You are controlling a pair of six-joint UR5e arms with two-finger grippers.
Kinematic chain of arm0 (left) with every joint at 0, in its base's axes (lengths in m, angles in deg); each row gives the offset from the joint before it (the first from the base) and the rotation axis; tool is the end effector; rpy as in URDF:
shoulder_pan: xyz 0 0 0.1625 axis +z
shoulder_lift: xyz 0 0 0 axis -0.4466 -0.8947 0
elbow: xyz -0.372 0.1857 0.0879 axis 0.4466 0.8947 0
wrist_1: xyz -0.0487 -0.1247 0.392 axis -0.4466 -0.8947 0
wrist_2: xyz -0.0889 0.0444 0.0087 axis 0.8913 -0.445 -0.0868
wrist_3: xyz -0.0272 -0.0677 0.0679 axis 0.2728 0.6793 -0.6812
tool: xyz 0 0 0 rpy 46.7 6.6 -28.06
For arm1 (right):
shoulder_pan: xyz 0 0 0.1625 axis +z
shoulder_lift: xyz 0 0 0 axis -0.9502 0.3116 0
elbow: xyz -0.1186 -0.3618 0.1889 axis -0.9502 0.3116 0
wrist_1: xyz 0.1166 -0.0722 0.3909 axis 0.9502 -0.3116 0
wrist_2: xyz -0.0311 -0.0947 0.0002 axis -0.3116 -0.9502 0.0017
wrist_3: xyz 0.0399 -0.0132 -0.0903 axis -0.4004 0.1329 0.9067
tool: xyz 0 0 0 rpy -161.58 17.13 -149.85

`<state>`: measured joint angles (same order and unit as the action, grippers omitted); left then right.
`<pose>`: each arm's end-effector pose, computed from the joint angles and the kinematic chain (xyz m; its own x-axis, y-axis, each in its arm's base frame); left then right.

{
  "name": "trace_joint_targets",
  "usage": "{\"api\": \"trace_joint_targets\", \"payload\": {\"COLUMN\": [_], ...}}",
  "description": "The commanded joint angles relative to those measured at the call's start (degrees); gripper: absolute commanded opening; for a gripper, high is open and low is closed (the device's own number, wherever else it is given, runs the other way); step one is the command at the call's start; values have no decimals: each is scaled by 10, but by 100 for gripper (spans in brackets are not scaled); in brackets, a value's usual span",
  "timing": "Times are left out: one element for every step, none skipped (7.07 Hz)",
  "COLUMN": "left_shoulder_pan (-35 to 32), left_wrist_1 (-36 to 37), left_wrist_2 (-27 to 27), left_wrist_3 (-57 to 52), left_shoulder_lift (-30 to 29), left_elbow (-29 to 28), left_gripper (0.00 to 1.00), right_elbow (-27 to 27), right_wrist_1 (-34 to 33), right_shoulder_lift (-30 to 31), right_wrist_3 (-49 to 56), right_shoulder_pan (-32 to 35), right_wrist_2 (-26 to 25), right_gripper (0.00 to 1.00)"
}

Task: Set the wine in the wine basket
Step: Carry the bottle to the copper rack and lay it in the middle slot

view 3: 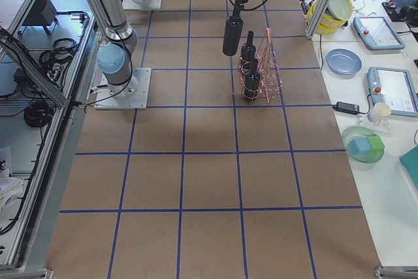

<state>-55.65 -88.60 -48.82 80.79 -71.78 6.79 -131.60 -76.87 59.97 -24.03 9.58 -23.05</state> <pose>-0.0671 -0.4660 0.5656 -0.9985 -0.0203 -0.0503 -0.0136 0.9912 -0.1314 0.0580 -0.5312 0.5894 -0.9745 -0.2243 0.0033 -0.2235 0.9697 -0.0986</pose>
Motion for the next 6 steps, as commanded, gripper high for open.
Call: {"api": "trace_joint_targets", "payload": {"left_shoulder_pan": [-24, -59, -83, -85, -86, -85], "left_wrist_1": [-1, 1, 4, 3, -2, -3], "left_wrist_2": [16, 19, 19, 20, 21, 22], "left_wrist_3": [82, 129, 154, 151, 151, 151], "left_shoulder_lift": [1, -4, -14, -24, -36, -47], "left_elbow": [0, 0, -11, -28, -46, -60], "left_gripper": [100, 100, 100, 100, 100, 100], "right_elbow": [-10, -28, -38, -45, -46, -47], "right_wrist_1": [-50, -92, -126, -156, -174, -183], "right_shoulder_lift": [-14, -23, -38, -55, -69, -72], "right_wrist_3": [9, 4, 7, 10, 10, 17], "right_shoulder_pan": [-10, -10, -9, -9, -10, -10], "right_wrist_2": [3, 6, 4, 8, 10, 11], "right_gripper": [0, 0, 0, 0, 0, 0]}}
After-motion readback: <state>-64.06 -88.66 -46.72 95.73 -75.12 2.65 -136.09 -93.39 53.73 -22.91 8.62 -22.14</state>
